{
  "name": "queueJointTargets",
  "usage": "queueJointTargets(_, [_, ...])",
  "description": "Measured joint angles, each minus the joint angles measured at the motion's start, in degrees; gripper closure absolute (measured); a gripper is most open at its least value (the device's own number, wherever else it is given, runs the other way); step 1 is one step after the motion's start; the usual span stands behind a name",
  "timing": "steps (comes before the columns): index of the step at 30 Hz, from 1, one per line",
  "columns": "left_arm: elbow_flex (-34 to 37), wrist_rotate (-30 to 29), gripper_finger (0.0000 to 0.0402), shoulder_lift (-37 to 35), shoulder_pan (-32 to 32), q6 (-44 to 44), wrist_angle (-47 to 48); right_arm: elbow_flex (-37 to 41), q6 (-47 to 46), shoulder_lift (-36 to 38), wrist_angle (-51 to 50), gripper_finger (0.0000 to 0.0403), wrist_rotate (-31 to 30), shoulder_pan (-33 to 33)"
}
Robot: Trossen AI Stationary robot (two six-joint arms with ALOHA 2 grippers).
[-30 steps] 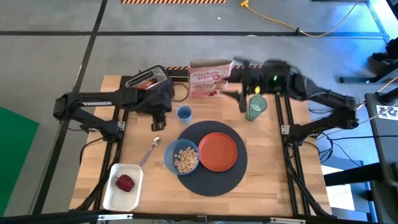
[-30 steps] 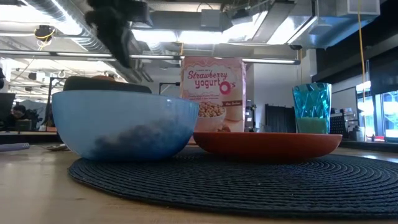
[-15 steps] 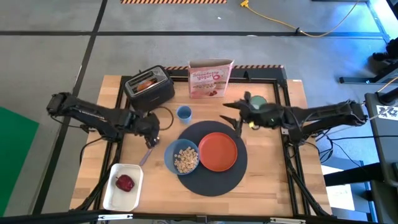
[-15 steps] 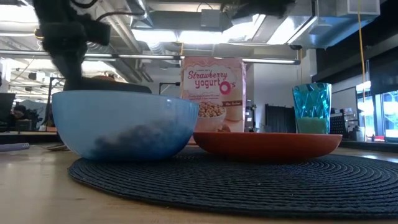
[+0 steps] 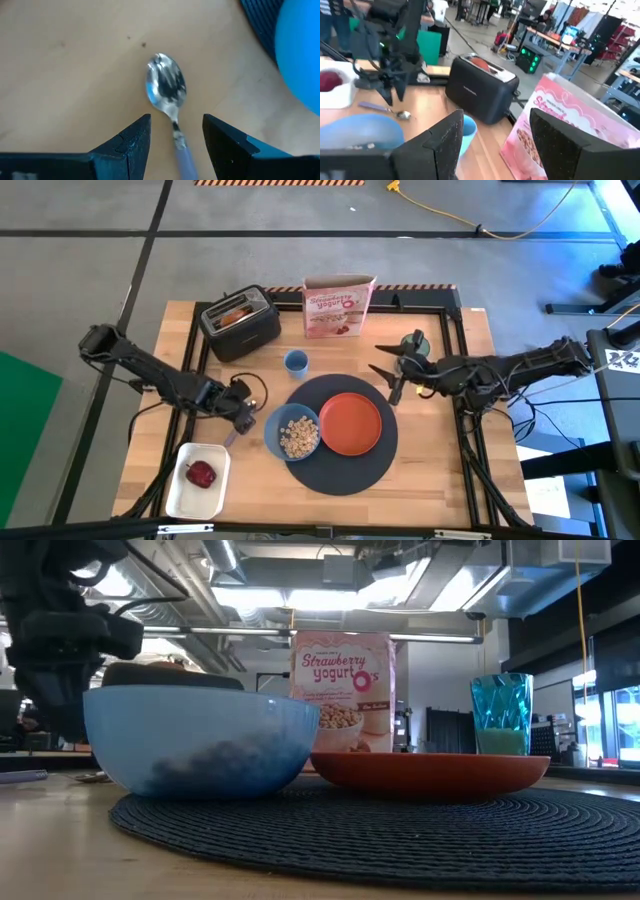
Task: Arrange a breakfast setting
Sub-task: Put the purple spoon on the table mat
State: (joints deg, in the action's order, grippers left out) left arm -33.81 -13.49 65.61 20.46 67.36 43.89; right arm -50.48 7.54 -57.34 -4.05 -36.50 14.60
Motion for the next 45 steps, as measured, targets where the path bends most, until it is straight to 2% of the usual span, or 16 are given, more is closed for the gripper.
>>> queueJointTargets(3, [0.69, 1.25, 0.0228, 0.00, 1.32, 1.75, -1.87, 0.00, -0.17, -0.02, -0.33, 0.0185, -0.61, -0.01])
queueJointTargets(8, [2.15, 0.15, 0.0228, 0.55, 2.98, 4.75, -1.80, 0.00, -0.22, -0.02, -0.06, 0.0185, -1.34, 0.02])
queueJointTargets(20, [4.01, 1.13, 0.0231, 10.28, 4.77, 4.22, -7.34, 0.00, -1.26, -0.04, -0.11, 0.0185, -1.52, 0.02])
queueJointTargets(24, [3.96, 1.41, 0.0256, 11.25, 4.77, 4.19, -7.29, 0.00, -1.26, -0.04, -0.11, 0.0185, -1.55, 0.02])
queueJointTargets(34, [4.07, 0.24, 0.0365, 11.29, 4.71, 4.11, -8.10, 0.00, -1.26, -0.04, -0.38, 0.0185, -1.64, 0.02])
queueJointTargets(40, [4.09, -1.12, 0.0368, 11.34, 4.75, 4.15, -8.17, 0.00, -1.26, -0.07, -0.42, 0.0185, -1.65, 0.02])
queueJointTargets(45, [4.14, -2.16, 0.0352, 11.43, 4.66, 4.28, -8.17, 0.00, -1.26, -0.07, -0.44, 0.0185, -1.65, 0.02])
